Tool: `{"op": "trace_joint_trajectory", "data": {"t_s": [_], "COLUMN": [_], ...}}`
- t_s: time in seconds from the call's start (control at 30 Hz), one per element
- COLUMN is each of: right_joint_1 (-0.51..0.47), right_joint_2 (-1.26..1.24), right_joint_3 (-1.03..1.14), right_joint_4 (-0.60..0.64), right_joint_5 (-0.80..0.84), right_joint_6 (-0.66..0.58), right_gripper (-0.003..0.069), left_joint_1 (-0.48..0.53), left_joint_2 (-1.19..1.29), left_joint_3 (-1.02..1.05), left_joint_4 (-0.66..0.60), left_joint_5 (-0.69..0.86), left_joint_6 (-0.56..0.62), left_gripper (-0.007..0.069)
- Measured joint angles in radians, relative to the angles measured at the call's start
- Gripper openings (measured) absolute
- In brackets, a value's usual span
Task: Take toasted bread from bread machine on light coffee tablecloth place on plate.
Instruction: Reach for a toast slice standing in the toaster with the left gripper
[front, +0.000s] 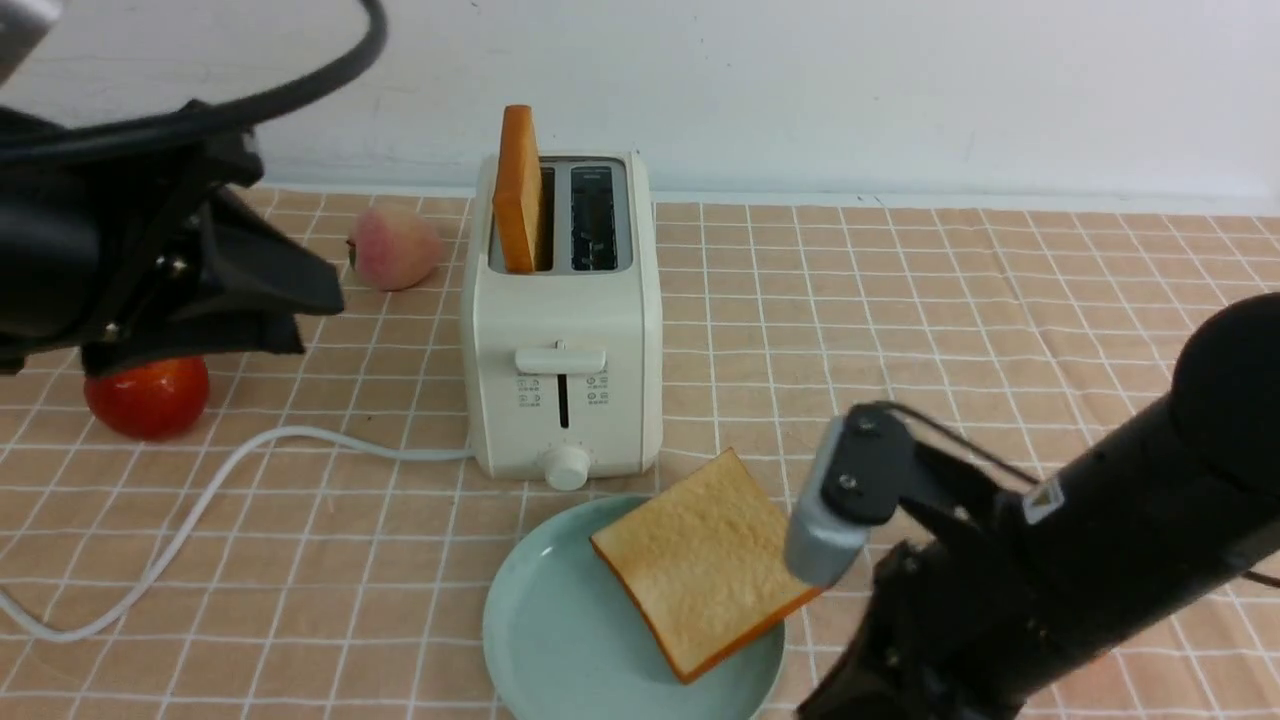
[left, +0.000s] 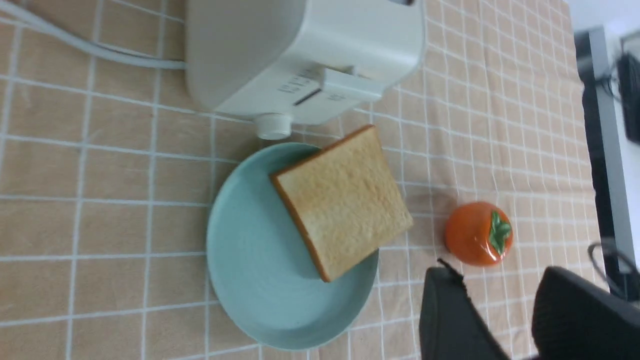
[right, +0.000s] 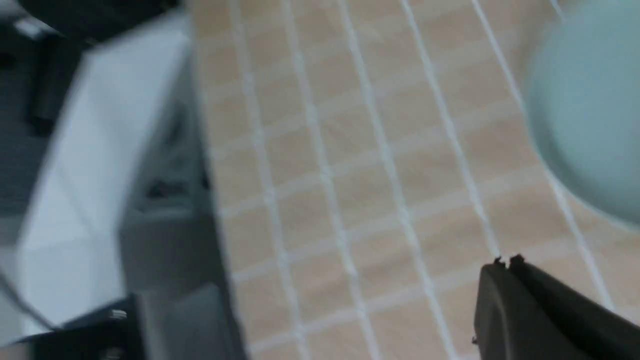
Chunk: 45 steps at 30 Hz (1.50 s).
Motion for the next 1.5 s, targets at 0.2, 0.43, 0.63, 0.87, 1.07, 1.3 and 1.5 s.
{"op": "trace_joint_trajectory", "data": {"t_s": [0.2, 0.43, 0.63, 0.87, 1.07, 1.3, 1.5], "right_joint_1": [-0.055, -0.056, -0.056, -0.056, -0.056, -0.056, -0.056], "right_joint_2": [-0.143, -0.248, -0.254, -0.254, -0.254, -0.254, -0.254], "right_joint_3": [-0.089, -0.096, -0.096, -0.096, -0.096, -0.096, -0.096], "right_joint_4": [-0.382, -0.478, -0.502, -0.506, -0.506, -0.506, -0.506], "right_joint_5": [-0.114, -0.068, -0.017, 0.049, 0.055, 0.054, 0.054], "right_joint_6": [0.558, 0.695, 0.706, 0.707, 0.708, 0.708, 0.708], "right_gripper": [-0.0017, -0.0009, -0.0003, 0.0002, 0.0008, 0.0017, 0.0022], "left_joint_1": [-0.010, -0.208, -0.315, -0.324, -0.323, -0.323, -0.323], "left_joint_2": [0.263, 0.566, 0.823, 1.036, 1.057, 1.040, 0.883], "left_joint_3": [-0.338, -0.766, -1.012, -1.133, -1.142, -1.142, -1.142], "left_joint_4": [0.092, 0.496, 0.701, 0.773, 0.807, 0.828, 0.849], "left_joint_5": [0.087, 0.136, 0.141, 0.133, 0.123, 0.146, 0.186], "left_joint_6": [-0.042, -0.312, -0.409, -0.431, -0.438, -0.438, -0.409], "left_gripper": [0.0323, 0.0435, 0.0447, 0.0430, 0.0327, 0.0116, 0.0118]}}
